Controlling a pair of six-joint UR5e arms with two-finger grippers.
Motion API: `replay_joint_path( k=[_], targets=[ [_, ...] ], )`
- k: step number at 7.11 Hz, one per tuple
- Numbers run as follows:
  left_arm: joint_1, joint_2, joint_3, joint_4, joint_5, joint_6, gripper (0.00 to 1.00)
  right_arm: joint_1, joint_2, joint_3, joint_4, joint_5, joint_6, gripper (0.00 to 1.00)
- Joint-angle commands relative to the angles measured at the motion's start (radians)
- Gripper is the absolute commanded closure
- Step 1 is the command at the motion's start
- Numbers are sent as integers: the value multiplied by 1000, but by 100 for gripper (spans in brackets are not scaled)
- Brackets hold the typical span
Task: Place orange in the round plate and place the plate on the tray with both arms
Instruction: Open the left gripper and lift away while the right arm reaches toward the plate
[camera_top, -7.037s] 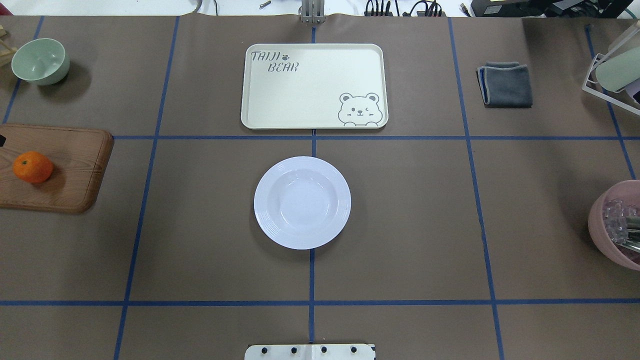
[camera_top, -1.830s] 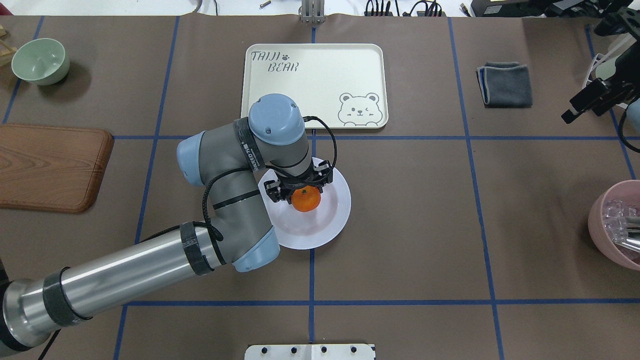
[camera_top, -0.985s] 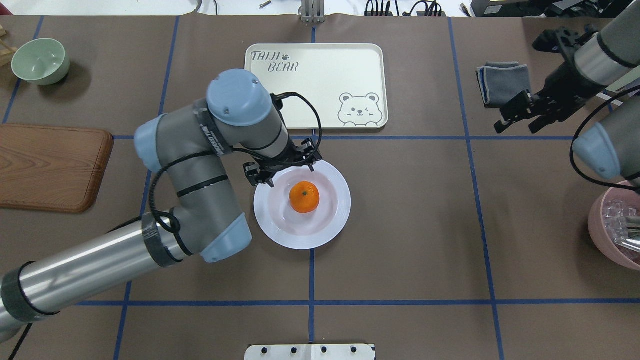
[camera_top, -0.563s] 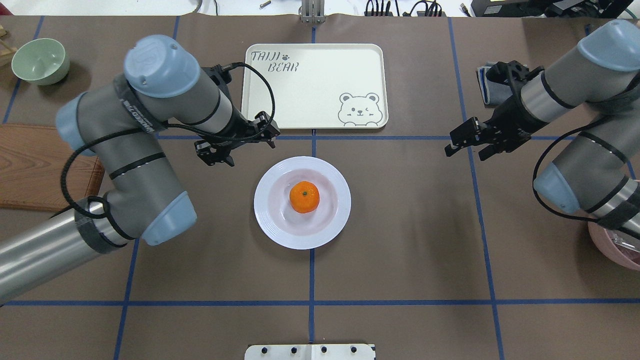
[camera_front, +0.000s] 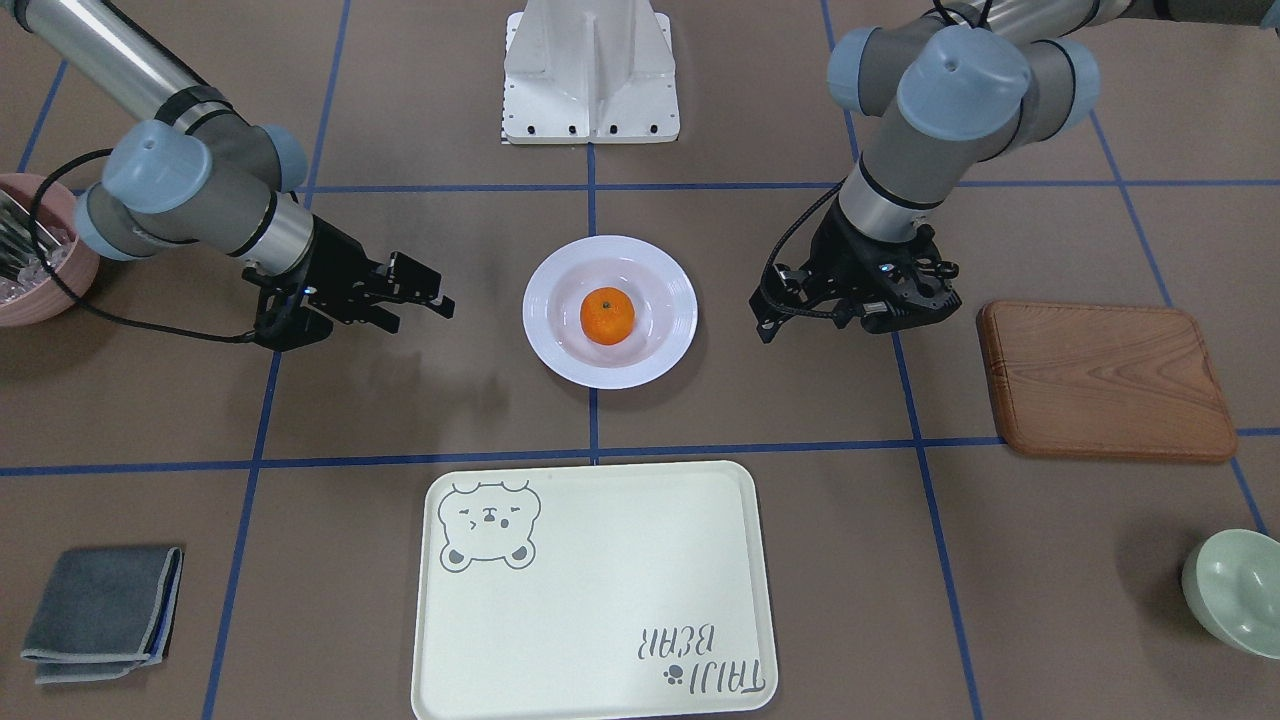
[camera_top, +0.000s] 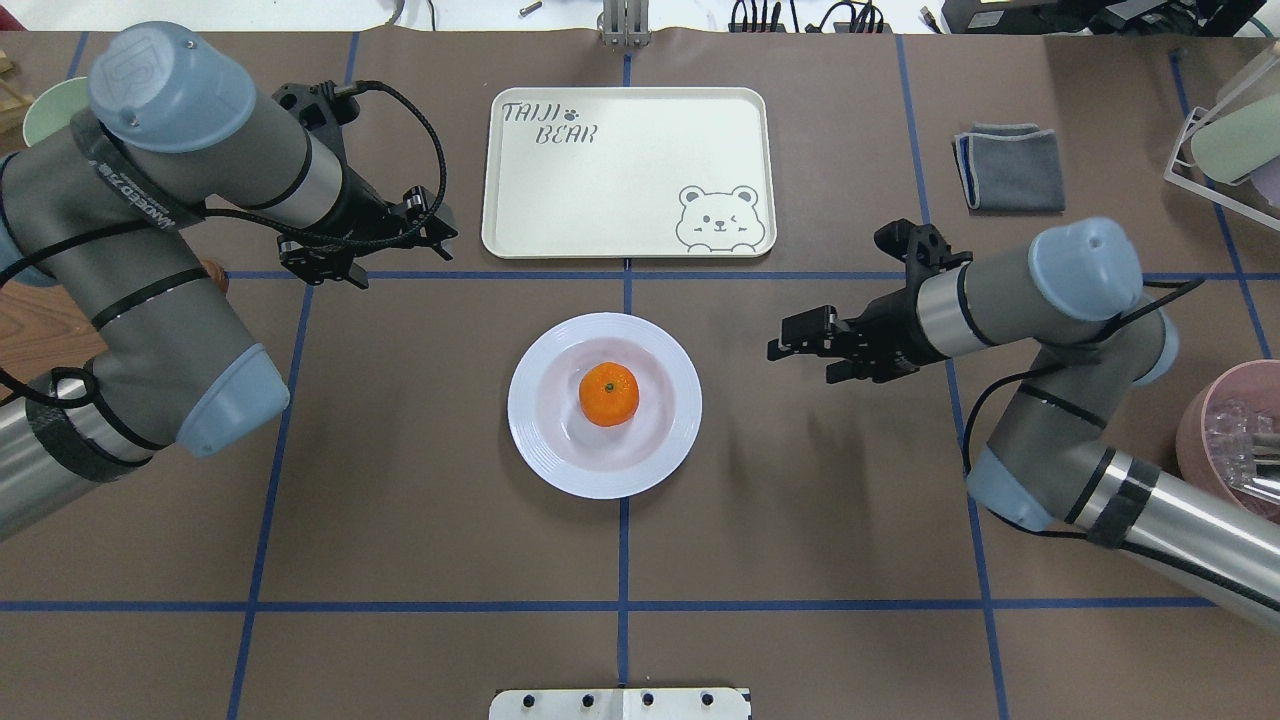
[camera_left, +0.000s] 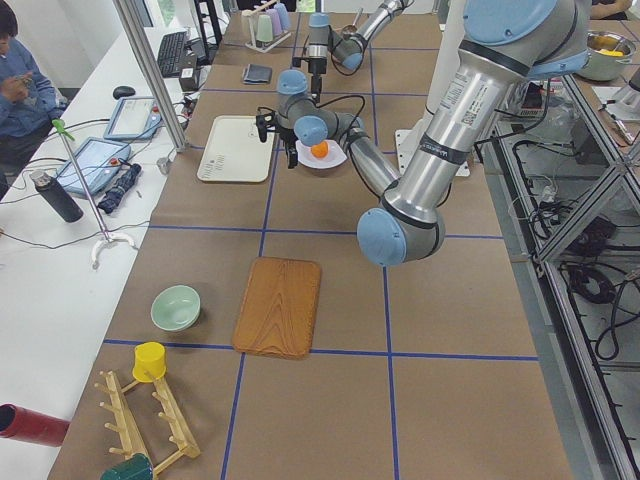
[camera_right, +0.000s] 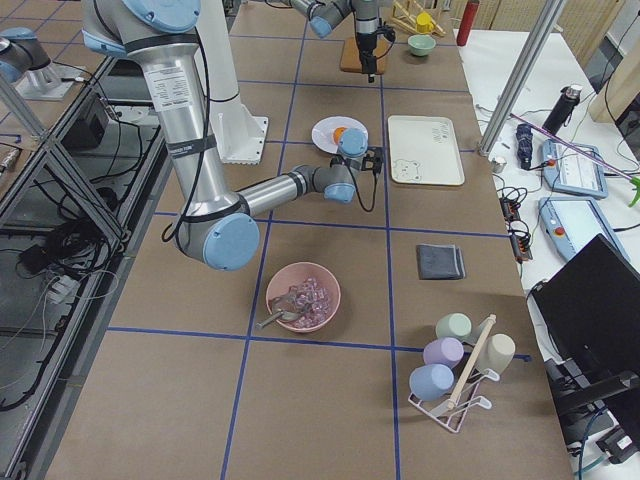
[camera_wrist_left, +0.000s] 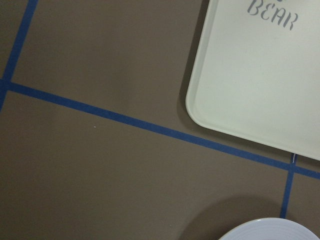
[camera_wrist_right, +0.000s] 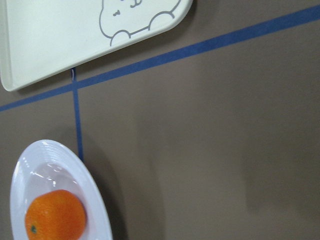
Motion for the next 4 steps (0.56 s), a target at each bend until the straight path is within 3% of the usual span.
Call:
replay_joint_path(
  k=[1,2,4],
  targets=[
    [-16,6,0,2,-13,9,2,-127,41,-13,138,-254,209,0],
    [-16,8,0,3,-13,9,2,-196,38,-16,208,-392,257,0],
    [-18,8,0,3,-13,9,2,-251,39,-16,250,-491,319,0]
  ],
)
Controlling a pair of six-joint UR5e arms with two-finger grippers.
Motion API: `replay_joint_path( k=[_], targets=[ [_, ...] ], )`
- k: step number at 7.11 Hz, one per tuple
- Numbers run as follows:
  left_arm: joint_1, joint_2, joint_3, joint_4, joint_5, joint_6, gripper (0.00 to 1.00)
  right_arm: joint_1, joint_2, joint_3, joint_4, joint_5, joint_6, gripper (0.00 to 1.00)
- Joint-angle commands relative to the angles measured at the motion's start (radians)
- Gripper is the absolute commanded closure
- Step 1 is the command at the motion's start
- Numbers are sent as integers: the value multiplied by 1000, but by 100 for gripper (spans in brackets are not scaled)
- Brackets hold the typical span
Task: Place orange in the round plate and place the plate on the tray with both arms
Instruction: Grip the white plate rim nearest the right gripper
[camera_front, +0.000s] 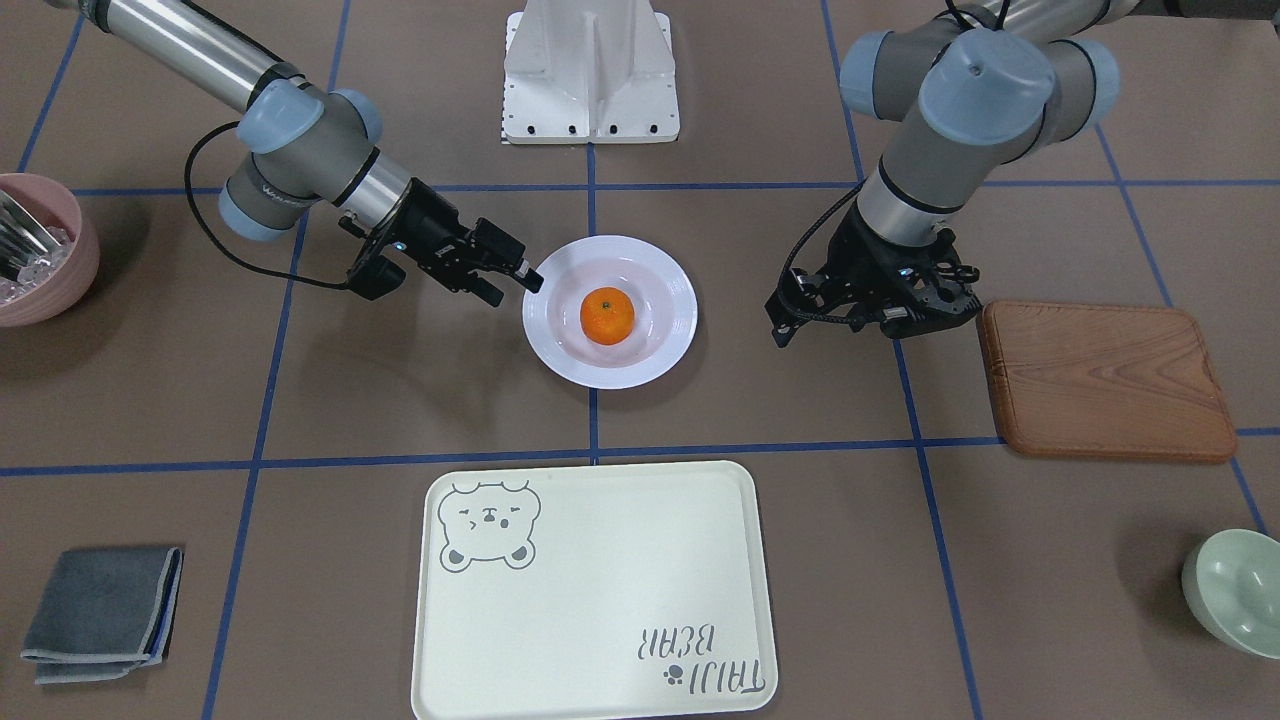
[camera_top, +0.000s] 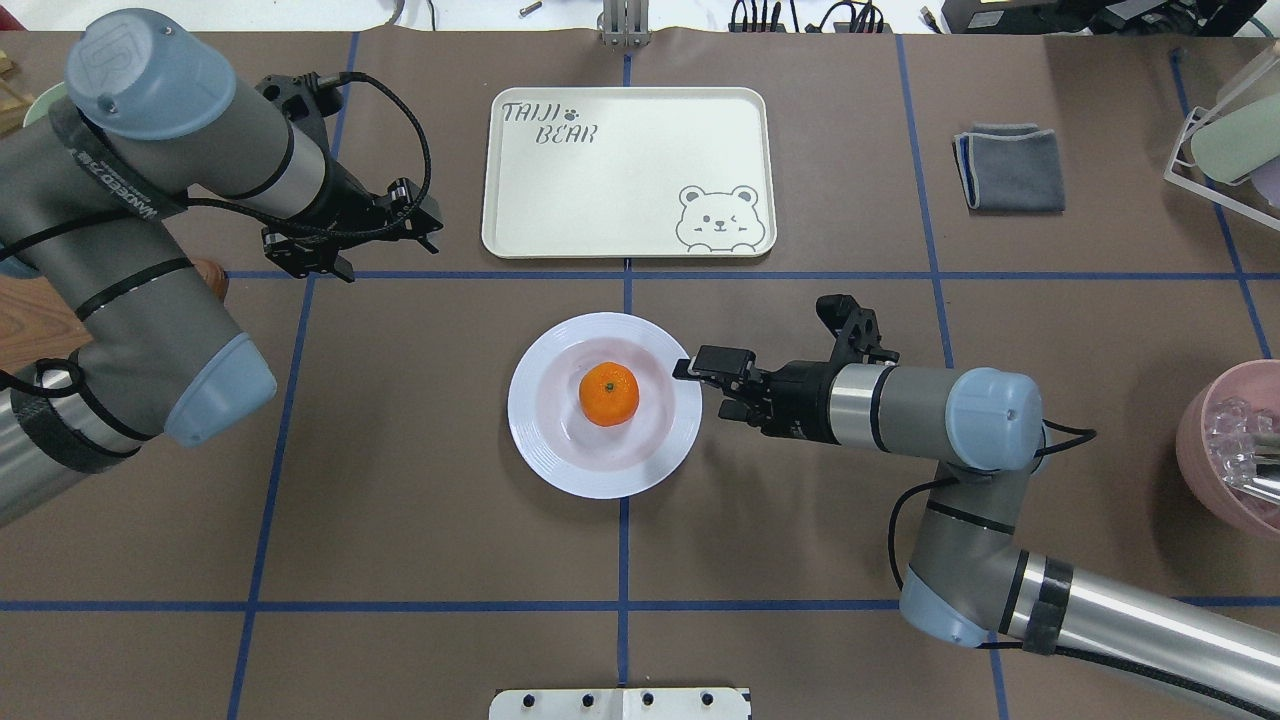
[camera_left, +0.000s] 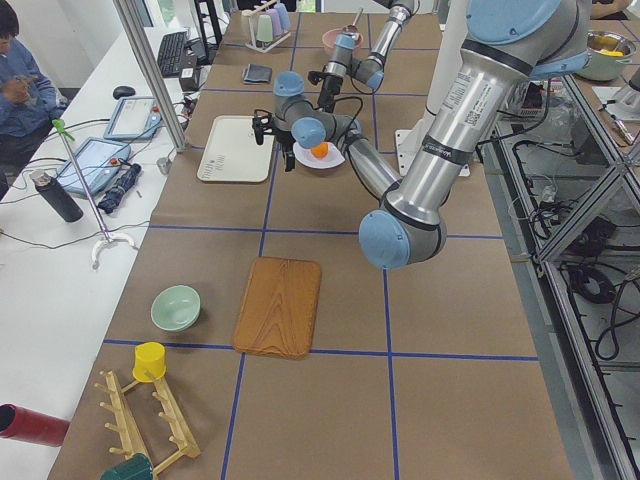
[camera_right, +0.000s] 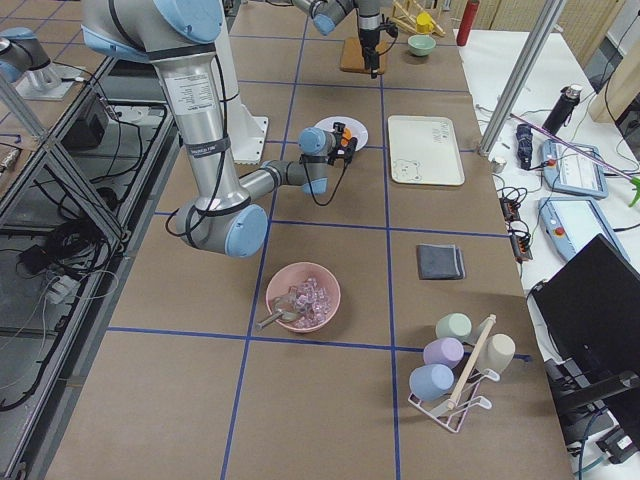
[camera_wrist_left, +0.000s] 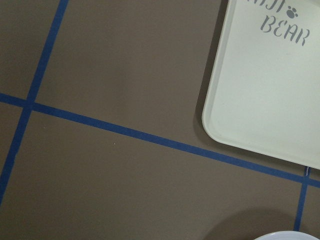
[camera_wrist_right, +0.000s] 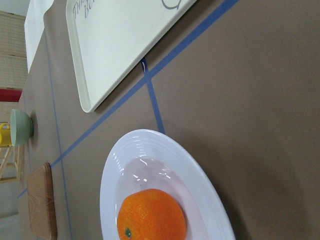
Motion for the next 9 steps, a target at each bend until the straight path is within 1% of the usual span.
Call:
replay_joint_path(
  k=[1,2,4,5,6,7,9],
  targets=[
    [-2,2,0,2,0,0,2,-59,-5,-4,23,-85,31,0],
    [-2,2,0,2,0,0,2,-64,2,-30,23,-87,31,0],
    [-2,2,-1,0,0,-1,2,-66,5,-37,23,-88,32,1],
    [-2,3,-2,2,0,-1,2,-66,10,-39,23,-96,34,4],
    [-2,4,-6,2,0,-3,2,-66,21,-47,22,-116,42,11],
    [-2,4,-9,3,0,-3,2,-67,30,-57,23,-136,67,14],
    [-3,5,-14,5,0,-3,2,-72,56,-79,23,-146,86,16]
  ],
)
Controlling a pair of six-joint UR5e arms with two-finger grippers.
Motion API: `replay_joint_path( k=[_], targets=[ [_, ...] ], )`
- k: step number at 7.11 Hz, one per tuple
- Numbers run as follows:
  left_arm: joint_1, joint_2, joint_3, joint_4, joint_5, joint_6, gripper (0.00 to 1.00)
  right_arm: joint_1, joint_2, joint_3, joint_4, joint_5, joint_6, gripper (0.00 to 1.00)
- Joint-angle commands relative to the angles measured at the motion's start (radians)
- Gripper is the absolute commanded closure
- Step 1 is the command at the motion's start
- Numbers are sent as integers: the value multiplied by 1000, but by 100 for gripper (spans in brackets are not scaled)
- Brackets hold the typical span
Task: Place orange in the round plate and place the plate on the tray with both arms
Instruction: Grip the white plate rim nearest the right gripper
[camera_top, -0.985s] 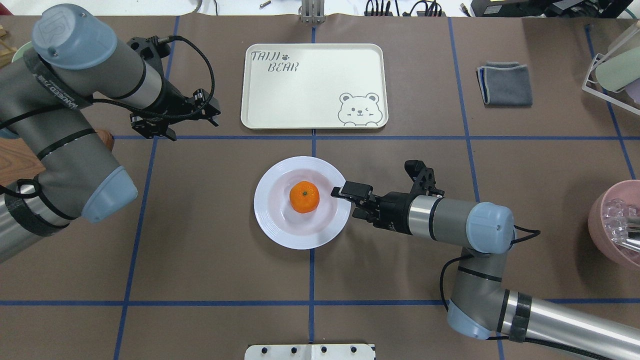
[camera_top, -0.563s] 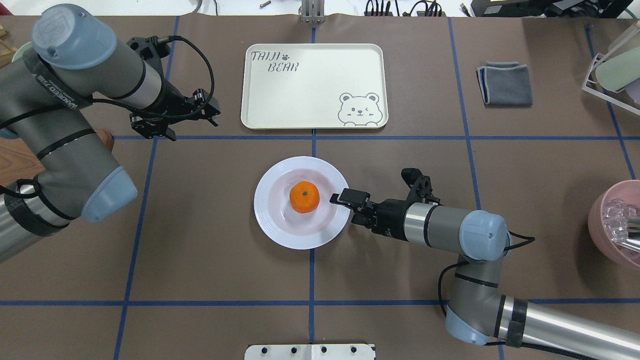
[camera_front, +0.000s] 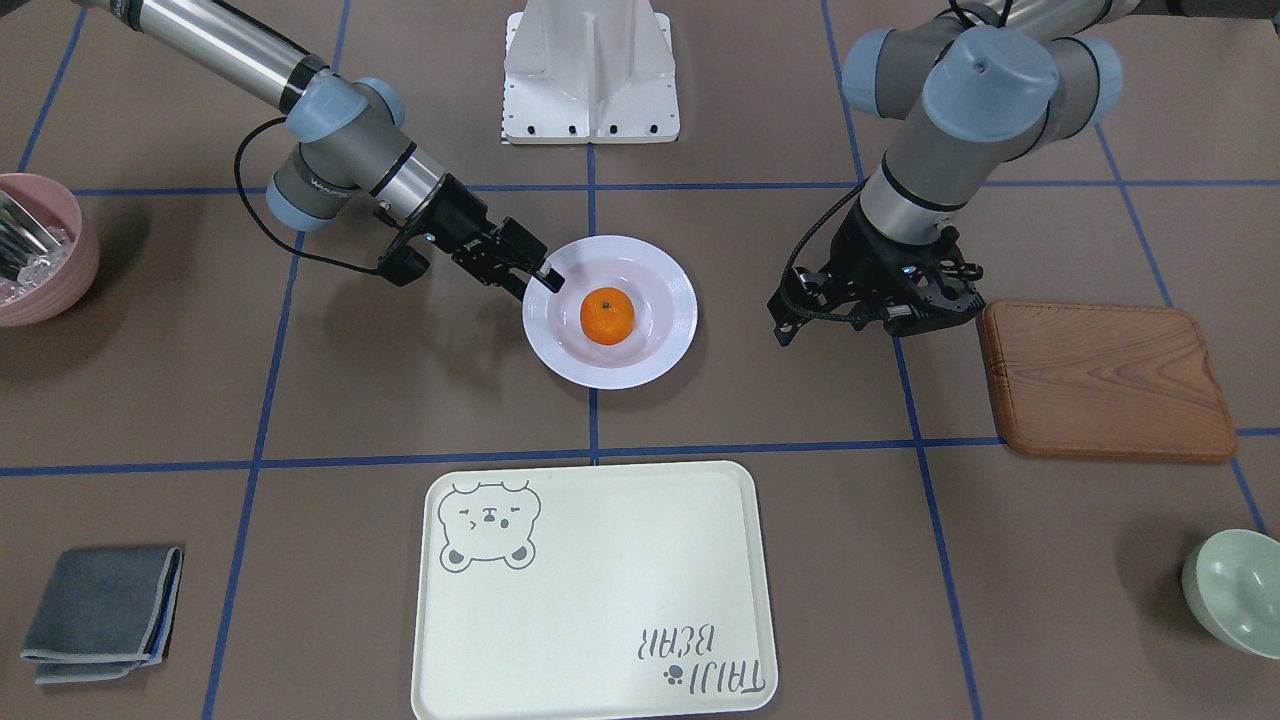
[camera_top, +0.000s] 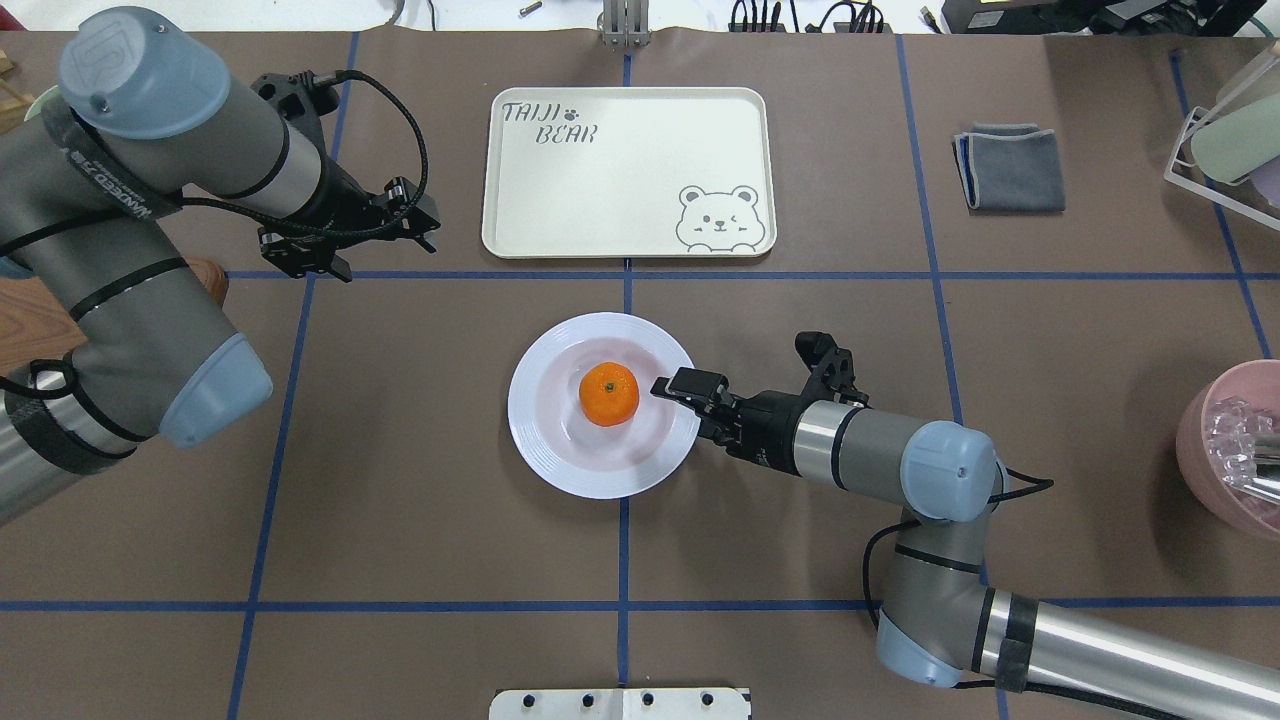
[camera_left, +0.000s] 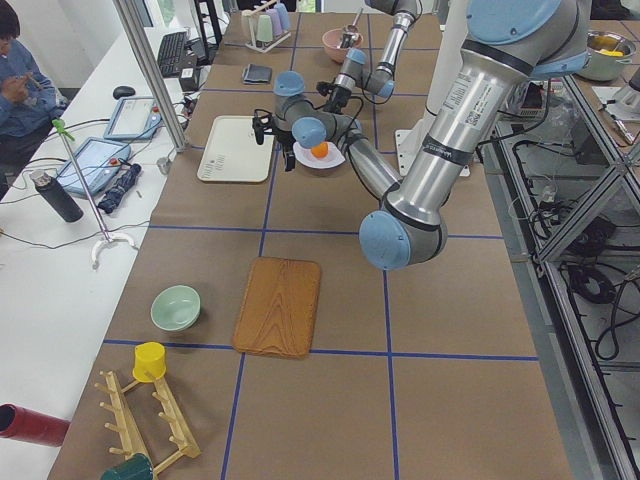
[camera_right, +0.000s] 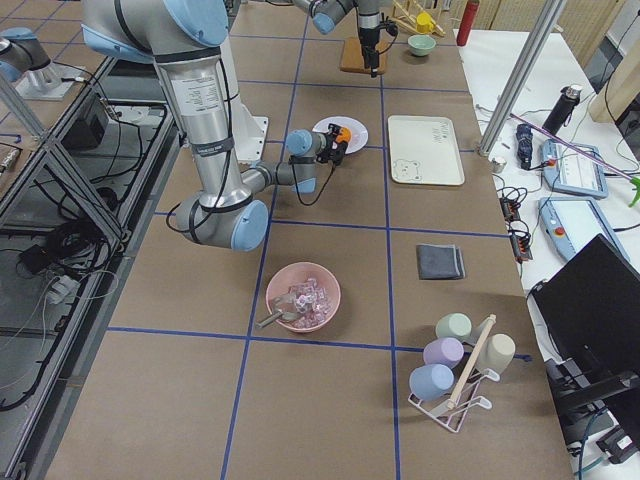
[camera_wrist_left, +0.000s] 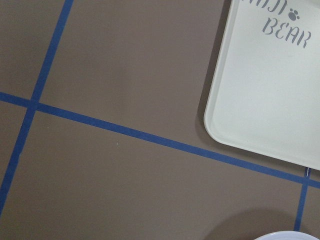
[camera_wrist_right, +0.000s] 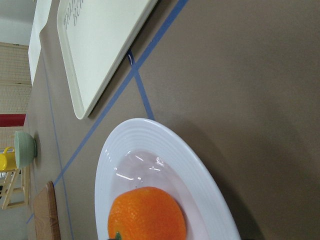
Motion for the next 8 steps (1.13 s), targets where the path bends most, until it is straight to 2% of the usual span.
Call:
replay_joint_path(
  k=[1,3,4,5,6,7,8],
  targets=[
    [-1,5,-3,-1,0,0,2,-5,16,-22,0,-8,11,16],
    [-3,7,-3,1,0,0,2,-10,36,-48,0,-9,12,18],
    [-3,7,-3,-1,0,0,2,-12,37,-48,0,-17,37,36],
    [-3,5,-4,-1,0,0,2,-12,37,-48,0,-17,48,61],
    [-1,5,-3,-1,0,0,2,-12,37,-47,0,-17,49,91],
    [-1,5,-3,-1,0,0,2,-9,37,-31,3,-17,51,100],
    [-3,5,-3,-1,0,0,2,-2,37,-25,41,-17,54,100]
  ],
)
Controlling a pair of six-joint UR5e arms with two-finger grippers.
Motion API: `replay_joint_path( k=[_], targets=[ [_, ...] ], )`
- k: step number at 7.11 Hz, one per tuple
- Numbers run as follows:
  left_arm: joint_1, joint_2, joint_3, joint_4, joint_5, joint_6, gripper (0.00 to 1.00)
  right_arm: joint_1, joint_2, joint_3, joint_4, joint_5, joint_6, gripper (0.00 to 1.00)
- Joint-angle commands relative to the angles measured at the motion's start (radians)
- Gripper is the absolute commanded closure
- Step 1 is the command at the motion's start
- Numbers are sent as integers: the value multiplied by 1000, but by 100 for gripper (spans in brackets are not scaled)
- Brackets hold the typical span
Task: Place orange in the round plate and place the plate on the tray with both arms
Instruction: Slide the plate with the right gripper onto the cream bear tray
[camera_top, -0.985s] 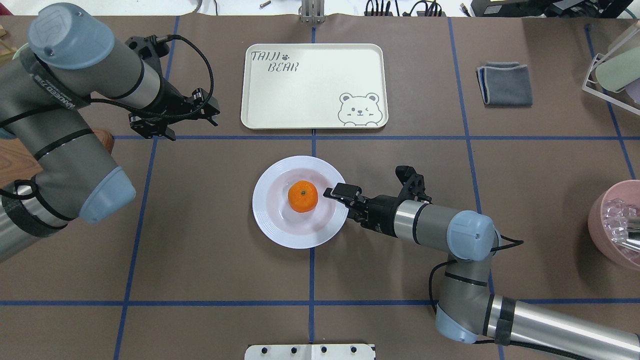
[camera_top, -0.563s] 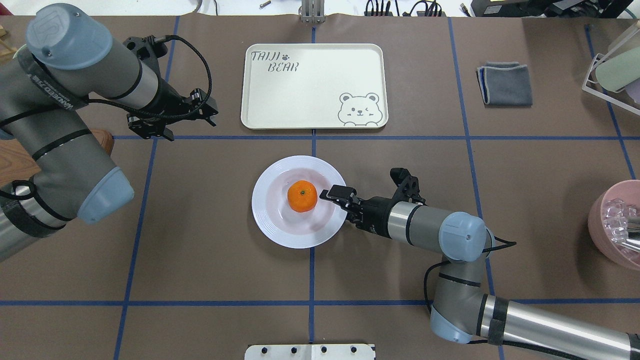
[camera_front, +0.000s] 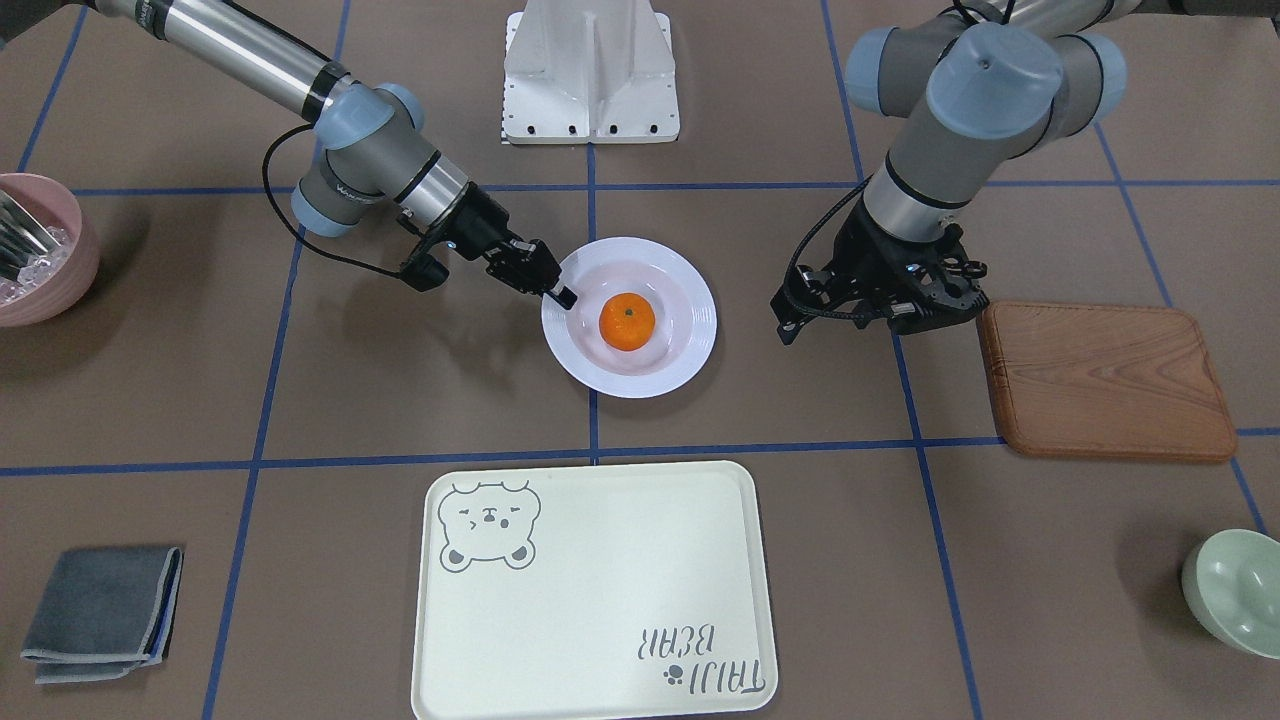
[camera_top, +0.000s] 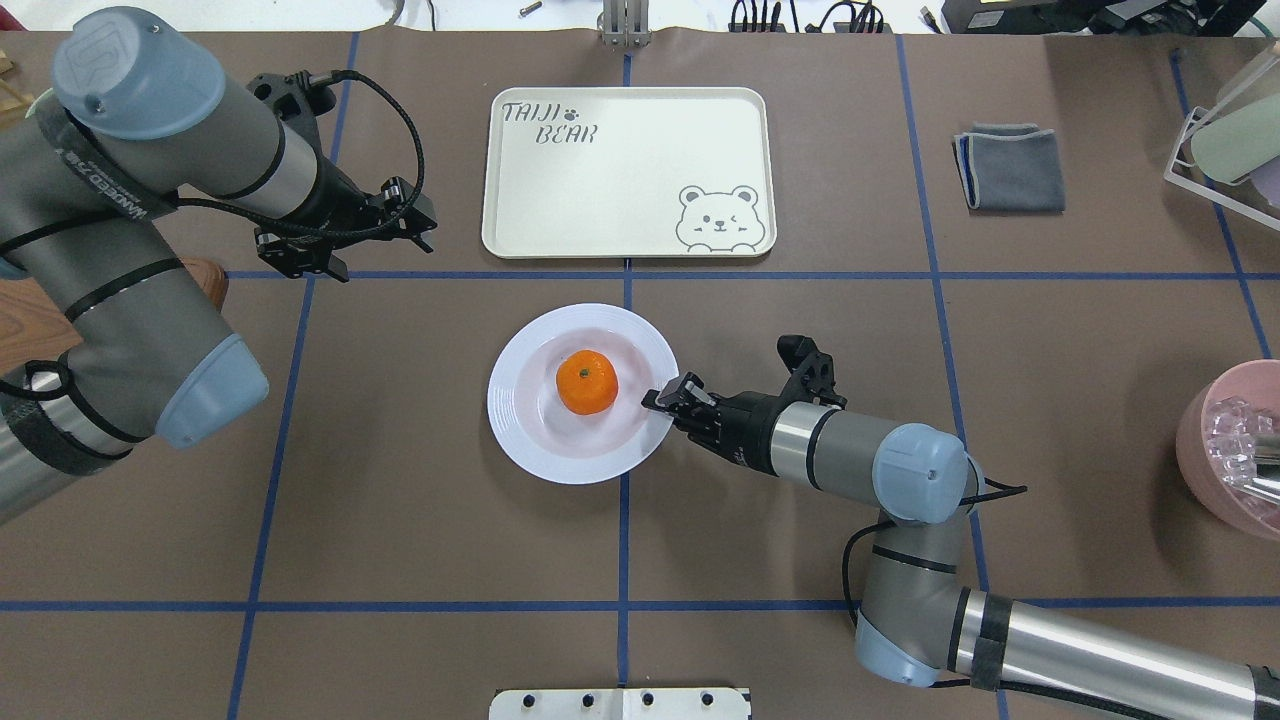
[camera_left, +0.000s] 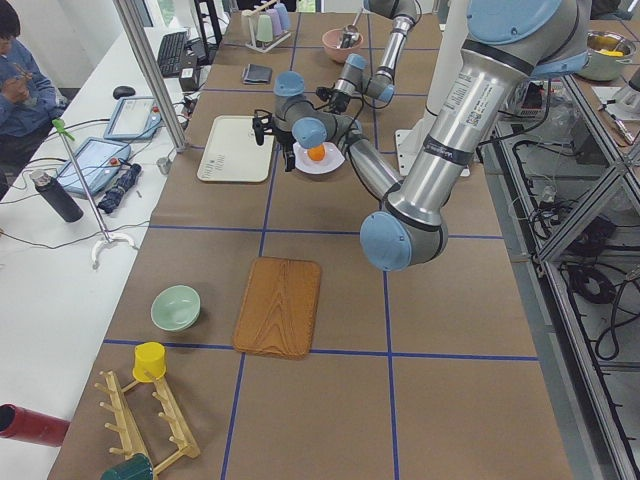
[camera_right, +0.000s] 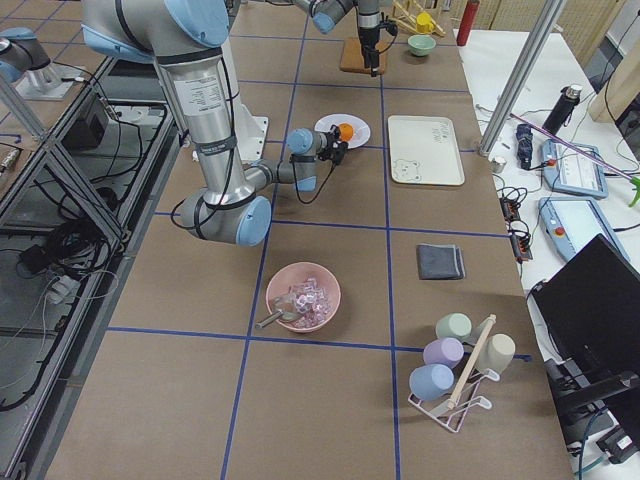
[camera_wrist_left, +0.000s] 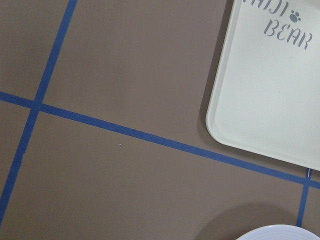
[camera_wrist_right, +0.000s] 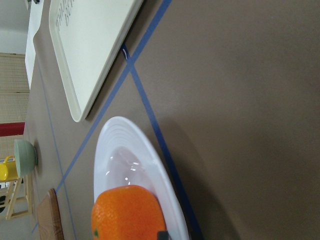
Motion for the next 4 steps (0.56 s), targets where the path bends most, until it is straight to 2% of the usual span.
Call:
replay_joint_path(
  k=[1,3,4],
  targets=[
    [-3,0,0,0,0,0,2,18,-2,9,66,0,28,100],
    [-10,0,-1,0,-20,-2,2,54,-9,9,156,-14,72,100],
    [-10,0,-3,0,-20,-3,2,54,-11,8,176,-74,82,100]
  ],
)
